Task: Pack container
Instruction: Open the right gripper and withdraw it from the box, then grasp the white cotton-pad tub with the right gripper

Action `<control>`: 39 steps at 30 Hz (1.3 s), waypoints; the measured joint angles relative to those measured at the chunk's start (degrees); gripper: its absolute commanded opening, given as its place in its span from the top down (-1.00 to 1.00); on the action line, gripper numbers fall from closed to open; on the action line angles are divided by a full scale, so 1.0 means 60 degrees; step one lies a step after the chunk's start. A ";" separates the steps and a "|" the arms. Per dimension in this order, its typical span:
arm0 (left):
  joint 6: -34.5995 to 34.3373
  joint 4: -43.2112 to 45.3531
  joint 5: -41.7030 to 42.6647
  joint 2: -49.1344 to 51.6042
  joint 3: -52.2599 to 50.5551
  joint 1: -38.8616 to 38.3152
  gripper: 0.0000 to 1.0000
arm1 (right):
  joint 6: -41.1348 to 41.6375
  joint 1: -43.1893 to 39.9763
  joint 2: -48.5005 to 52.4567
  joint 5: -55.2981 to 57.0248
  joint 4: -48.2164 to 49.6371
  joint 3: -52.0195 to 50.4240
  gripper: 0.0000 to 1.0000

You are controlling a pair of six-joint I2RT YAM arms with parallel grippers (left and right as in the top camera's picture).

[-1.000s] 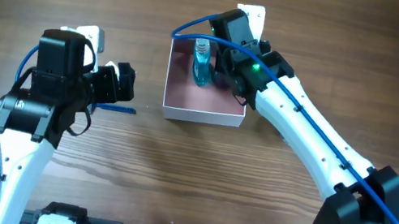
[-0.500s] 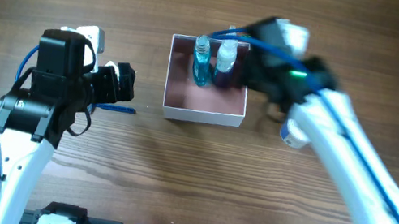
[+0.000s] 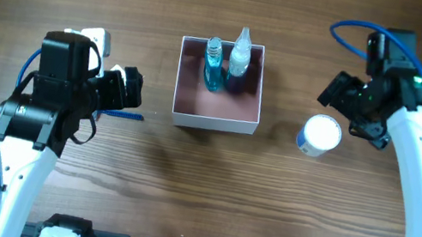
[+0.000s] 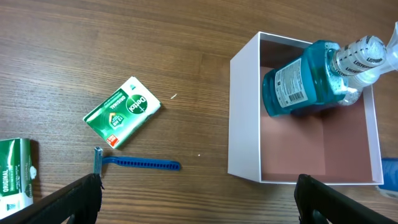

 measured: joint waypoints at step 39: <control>0.0000 -0.0073 0.0025 0.0000 0.0000 0.0000 -0.99 | -0.0623 0.0000 0.3697 -0.0761 0.0863 -0.0616 -0.58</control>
